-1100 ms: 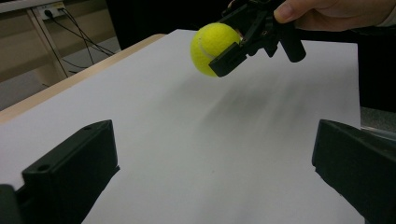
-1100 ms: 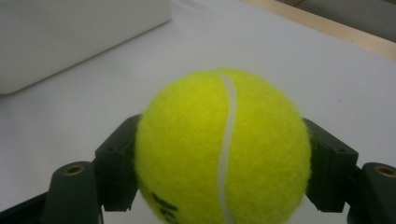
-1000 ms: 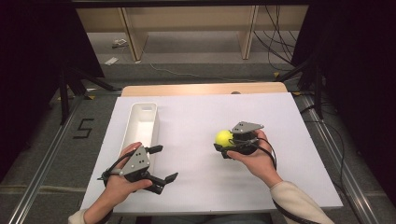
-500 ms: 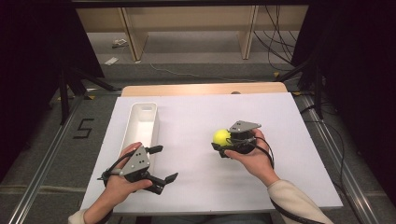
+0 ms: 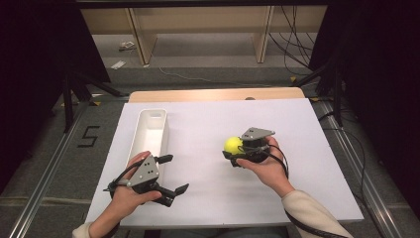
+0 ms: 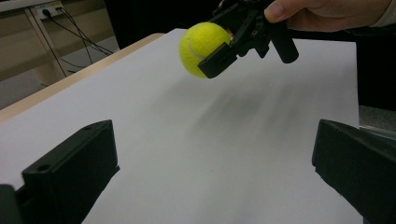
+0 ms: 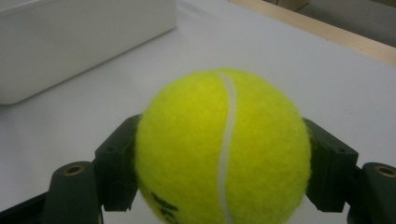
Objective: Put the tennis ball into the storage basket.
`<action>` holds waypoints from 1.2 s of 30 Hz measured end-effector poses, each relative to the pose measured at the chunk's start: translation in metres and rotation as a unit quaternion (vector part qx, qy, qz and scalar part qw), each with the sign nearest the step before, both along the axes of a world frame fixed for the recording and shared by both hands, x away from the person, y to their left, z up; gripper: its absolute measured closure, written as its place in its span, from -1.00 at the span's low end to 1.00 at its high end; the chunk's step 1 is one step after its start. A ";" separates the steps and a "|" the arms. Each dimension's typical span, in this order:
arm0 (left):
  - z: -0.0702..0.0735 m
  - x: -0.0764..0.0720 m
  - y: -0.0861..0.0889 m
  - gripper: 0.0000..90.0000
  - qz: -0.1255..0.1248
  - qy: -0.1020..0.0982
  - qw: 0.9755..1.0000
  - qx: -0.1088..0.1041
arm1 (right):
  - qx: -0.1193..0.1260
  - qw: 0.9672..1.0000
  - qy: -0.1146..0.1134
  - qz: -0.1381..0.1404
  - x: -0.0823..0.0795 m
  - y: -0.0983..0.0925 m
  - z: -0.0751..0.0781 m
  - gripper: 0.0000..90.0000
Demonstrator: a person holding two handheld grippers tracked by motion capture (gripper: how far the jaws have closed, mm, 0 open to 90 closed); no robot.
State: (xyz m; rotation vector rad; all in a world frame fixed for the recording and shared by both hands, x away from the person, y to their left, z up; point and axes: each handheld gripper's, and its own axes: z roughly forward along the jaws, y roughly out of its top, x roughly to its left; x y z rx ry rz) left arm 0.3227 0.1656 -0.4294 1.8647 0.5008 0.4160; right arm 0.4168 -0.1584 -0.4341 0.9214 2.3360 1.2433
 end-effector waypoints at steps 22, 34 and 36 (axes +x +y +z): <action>0.000 0.000 0.000 -1.00 0.000 0.000 1.000 0.000 | 0.001 1.000 -0.003 0.006 0.003 0.010 0.002 -0.41; 0.000 0.000 0.000 -1.00 0.001 -0.001 1.000 0.000 | 0.006 1.000 0.001 0.006 0.005 0.013 0.002 -0.41; 0.000 0.000 0.000 -1.00 0.001 -0.001 1.000 0.000 | 0.008 1.000 0.001 0.008 0.005 0.014 0.002 -0.41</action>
